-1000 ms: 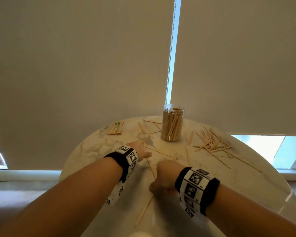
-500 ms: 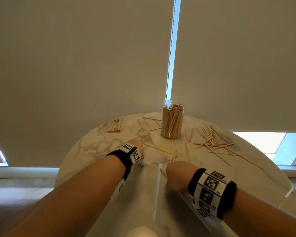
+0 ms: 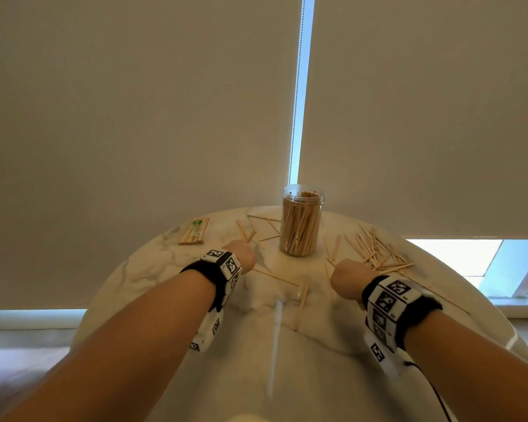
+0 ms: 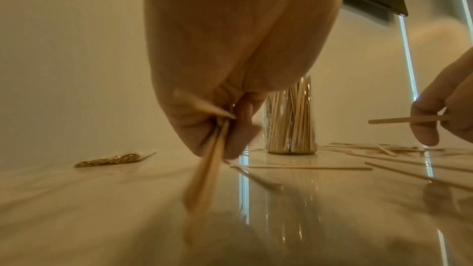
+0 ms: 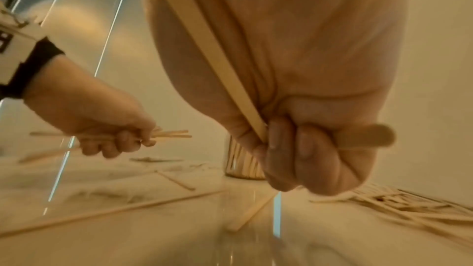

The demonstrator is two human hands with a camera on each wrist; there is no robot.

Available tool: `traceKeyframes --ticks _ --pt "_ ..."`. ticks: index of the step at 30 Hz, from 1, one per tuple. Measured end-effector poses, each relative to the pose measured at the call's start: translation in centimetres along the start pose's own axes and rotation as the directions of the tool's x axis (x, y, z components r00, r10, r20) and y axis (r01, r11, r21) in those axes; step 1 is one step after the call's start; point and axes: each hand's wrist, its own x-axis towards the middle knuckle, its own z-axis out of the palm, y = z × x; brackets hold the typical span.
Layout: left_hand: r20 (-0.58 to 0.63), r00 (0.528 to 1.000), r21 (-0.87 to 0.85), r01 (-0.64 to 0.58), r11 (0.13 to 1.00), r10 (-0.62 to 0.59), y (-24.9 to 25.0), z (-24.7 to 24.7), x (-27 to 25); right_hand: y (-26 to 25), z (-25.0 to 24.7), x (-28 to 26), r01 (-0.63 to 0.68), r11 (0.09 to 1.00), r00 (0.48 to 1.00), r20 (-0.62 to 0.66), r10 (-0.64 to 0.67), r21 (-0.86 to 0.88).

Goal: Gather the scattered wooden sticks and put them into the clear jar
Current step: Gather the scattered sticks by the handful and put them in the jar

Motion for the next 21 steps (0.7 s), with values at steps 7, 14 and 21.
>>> traceKeyframes --ticks 7,14,21 --pt "-0.019 0.999 0.029 0.041 0.999 -0.040 1.7 2.3 2.6 -1.2 2.5 3.5 -0.015 0.995 1.000 0.001 0.015 -0.100" --pt "0.023 0.999 0.220 -0.045 0.974 0.041 2.1 3.0 2.5 -1.8 3.3 3.6 0.053 0.991 0.998 -0.026 -0.057 -0.124" --pt "-0.034 0.999 0.108 -0.024 0.994 0.028 1.7 2.3 -0.2 -2.2 3.5 1.0 0.079 0.994 0.996 -0.027 -0.081 -0.070"
